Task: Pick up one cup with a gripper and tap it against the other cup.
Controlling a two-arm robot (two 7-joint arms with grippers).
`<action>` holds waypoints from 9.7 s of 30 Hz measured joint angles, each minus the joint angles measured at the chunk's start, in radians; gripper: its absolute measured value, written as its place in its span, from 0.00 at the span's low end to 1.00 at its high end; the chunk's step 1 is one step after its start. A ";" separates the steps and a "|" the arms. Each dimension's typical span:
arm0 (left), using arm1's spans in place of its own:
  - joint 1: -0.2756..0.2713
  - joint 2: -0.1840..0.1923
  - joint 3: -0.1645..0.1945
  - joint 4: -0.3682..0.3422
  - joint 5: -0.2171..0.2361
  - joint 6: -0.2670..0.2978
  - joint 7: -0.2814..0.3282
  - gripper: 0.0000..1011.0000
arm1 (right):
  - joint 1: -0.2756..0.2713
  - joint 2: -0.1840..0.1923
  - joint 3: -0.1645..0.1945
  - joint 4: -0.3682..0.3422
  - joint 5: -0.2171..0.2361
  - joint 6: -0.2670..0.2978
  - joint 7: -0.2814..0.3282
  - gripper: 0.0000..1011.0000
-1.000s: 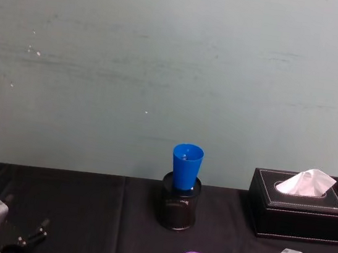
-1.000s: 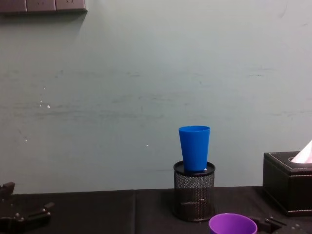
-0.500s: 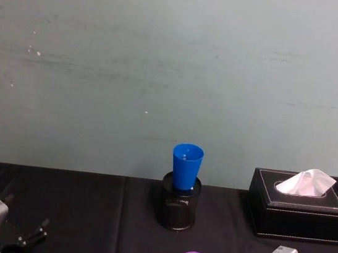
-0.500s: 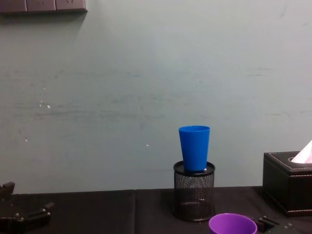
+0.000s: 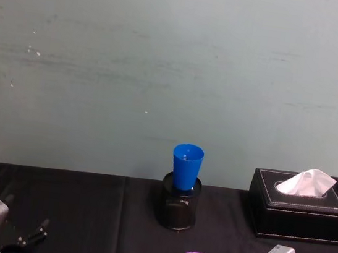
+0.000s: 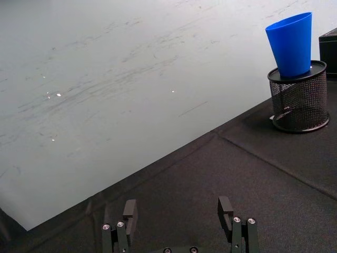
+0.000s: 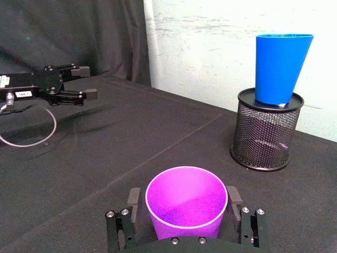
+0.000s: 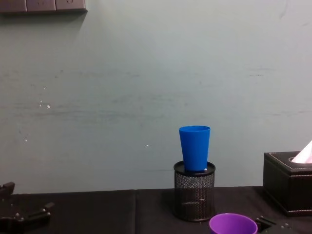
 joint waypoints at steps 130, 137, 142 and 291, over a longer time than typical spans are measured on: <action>0.000 0.000 0.000 0.000 0.000 0.000 0.000 0.99 | 0.047 0.131 -0.013 -0.347 0.141 0.305 -0.091 0.73; 0.000 0.000 0.000 0.000 0.000 0.000 0.000 0.99 | 0.046 0.131 -0.012 -0.346 0.141 0.304 -0.089 0.73; 0.000 0.000 0.000 0.000 0.000 0.000 0.000 0.99 | 0.045 0.131 -0.011 -0.346 0.141 0.303 -0.088 0.73; 0.000 0.000 0.000 0.000 0.000 0.000 0.000 0.99 | 0.480 -0.169 -0.037 0.347 0.041 0.190 -0.033 0.73</action>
